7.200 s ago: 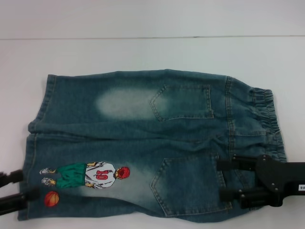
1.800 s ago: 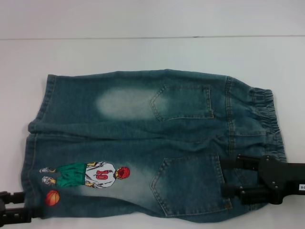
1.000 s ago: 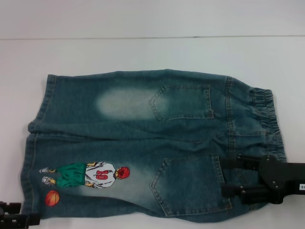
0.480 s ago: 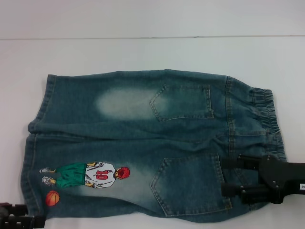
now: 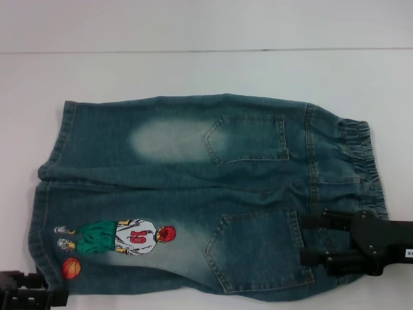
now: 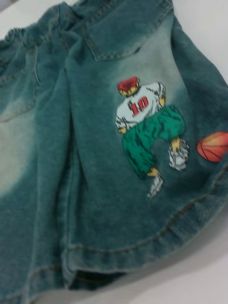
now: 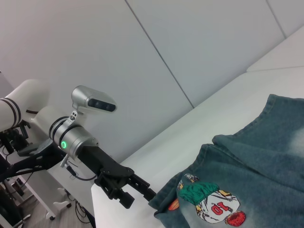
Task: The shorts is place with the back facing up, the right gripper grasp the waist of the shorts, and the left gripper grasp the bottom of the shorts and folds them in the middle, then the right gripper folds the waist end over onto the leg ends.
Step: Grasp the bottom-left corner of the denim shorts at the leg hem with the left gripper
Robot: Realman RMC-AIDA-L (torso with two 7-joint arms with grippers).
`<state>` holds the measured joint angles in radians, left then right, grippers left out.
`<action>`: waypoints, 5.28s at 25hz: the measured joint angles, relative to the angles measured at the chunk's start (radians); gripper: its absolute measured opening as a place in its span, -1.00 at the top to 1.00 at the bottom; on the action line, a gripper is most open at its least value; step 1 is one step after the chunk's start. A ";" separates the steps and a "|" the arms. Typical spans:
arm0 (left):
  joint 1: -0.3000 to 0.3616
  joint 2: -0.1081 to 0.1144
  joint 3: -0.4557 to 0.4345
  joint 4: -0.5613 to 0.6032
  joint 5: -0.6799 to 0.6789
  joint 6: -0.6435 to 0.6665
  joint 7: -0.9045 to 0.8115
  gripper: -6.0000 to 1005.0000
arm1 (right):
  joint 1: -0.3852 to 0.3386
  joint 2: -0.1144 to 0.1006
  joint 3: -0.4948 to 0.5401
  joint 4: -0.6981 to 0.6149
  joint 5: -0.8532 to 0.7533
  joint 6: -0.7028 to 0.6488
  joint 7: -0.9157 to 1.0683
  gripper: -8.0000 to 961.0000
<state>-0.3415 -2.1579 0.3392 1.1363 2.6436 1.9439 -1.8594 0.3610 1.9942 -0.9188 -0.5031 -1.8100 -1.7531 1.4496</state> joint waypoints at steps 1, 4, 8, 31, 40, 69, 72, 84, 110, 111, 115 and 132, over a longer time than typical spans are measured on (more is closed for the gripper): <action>0.000 -0.001 0.001 0.000 -0.002 0.001 0.001 -0.86 | 0.000 0.000 0.000 0.000 0.000 0.000 0.000 -0.96; -0.010 -0.002 0.002 -0.011 -0.009 0.002 0.002 -0.86 | 0.000 0.000 0.000 0.000 0.000 0.002 0.000 -0.96; -0.018 -0.004 0.010 -0.027 -0.012 -0.010 0.001 -0.86 | -0.002 0.000 0.000 0.000 0.000 0.003 0.000 -0.96; -0.022 -0.003 0.017 -0.015 0.018 -0.042 -0.028 -0.86 | -0.001 -0.002 0.000 0.000 0.000 0.009 0.003 -0.96; -0.026 -0.005 0.033 -0.007 0.025 -0.077 -0.049 -0.86 | -0.001 -0.002 0.000 0.000 0.000 0.011 0.011 -0.96; 0.031 -0.017 0.191 0.081 -0.051 -0.135 -0.109 -0.53 | -0.002 0.000 0.000 0.000 0.000 0.019 0.016 -0.96; 0.055 -0.017 0.233 0.109 -0.098 -0.133 -0.120 -0.53 | -0.002 0.000 0.000 0.000 0.000 0.019 0.016 -0.96; 0.077 -0.017 0.291 0.113 -0.116 -0.180 -0.141 -0.52 | -0.002 -0.002 0.006 -0.007 0.004 0.018 0.017 -0.96; 0.082 -0.017 0.319 0.115 -0.153 -0.183 -0.163 -0.51 | 0.000 0.001 0.038 -0.011 0.002 0.006 0.016 -0.96; 0.081 -0.017 0.319 0.114 -0.153 -0.183 -0.163 -0.51 | 0.000 0.001 0.038 -0.011 0.002 0.006 0.015 -0.96; 0.080 -0.017 0.326 0.112 -0.153 -0.183 -0.164 -0.51 | -0.001 0.002 0.038 -0.011 0.001 0.006 0.015 -0.96; 0.076 -0.017 0.340 0.120 -0.154 -0.182 -0.176 -0.51 | -0.004 -0.002 0.038 -0.011 0.005 0.007 0.016 -0.96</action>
<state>-0.2651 -2.1752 0.6796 1.2566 2.4900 1.7618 -2.0350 0.3574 1.9920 -0.8804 -0.5139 -1.8047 -1.7460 1.4658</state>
